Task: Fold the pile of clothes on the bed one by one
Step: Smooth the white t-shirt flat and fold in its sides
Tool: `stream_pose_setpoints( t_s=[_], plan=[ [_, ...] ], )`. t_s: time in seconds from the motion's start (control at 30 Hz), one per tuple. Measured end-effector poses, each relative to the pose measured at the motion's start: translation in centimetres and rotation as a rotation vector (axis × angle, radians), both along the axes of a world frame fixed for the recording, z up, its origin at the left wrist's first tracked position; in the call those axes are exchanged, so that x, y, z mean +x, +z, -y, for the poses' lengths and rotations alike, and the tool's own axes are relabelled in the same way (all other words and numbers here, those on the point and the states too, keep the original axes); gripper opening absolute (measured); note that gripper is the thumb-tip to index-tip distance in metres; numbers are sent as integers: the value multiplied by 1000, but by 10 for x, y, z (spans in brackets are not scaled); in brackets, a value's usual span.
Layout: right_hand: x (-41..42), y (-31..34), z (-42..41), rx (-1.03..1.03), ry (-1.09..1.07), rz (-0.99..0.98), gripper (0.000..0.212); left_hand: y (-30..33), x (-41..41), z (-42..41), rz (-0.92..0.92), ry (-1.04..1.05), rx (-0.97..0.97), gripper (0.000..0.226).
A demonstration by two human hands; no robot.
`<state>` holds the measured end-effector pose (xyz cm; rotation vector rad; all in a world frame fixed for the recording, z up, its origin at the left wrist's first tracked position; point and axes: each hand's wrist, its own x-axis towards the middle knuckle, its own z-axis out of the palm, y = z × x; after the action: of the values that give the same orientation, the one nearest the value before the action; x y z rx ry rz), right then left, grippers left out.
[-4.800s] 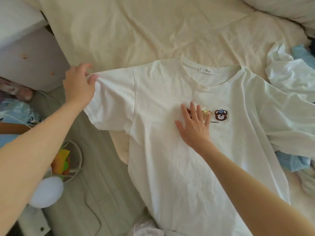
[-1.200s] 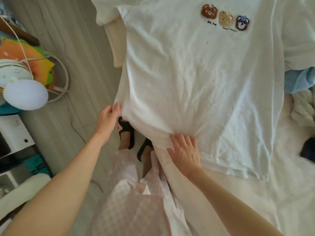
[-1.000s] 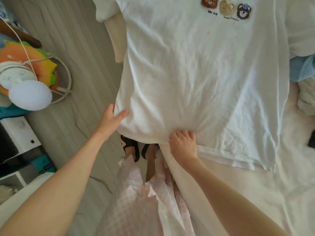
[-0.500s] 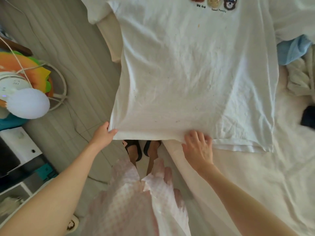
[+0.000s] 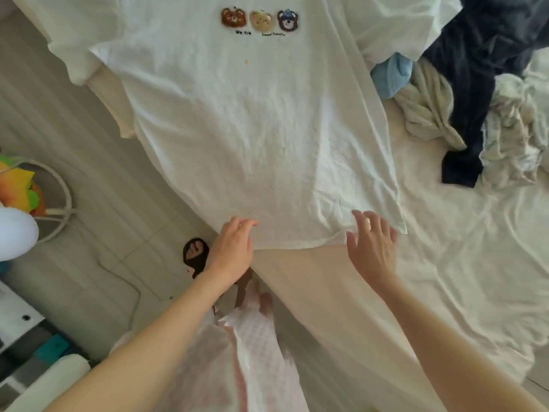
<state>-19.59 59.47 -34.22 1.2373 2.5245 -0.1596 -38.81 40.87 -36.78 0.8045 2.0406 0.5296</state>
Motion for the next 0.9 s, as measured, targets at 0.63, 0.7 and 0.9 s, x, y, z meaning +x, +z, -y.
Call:
stream_pose_setpoints(
  t_s=[0.63, 0.7, 0.9],
  plan=[
    [62, -33, -113, -650, -1001, -394, 20, 5, 100, -133, -352, -675, 41, 58],
    [68, -37, -117, -602, -969, -352, 15, 0, 97, -139, -285, -817, -108, 59],
    [95, -30, -113, -549, -878, -206, 16, 9, 97, -154, -153, -906, -82, 46]
  ],
)
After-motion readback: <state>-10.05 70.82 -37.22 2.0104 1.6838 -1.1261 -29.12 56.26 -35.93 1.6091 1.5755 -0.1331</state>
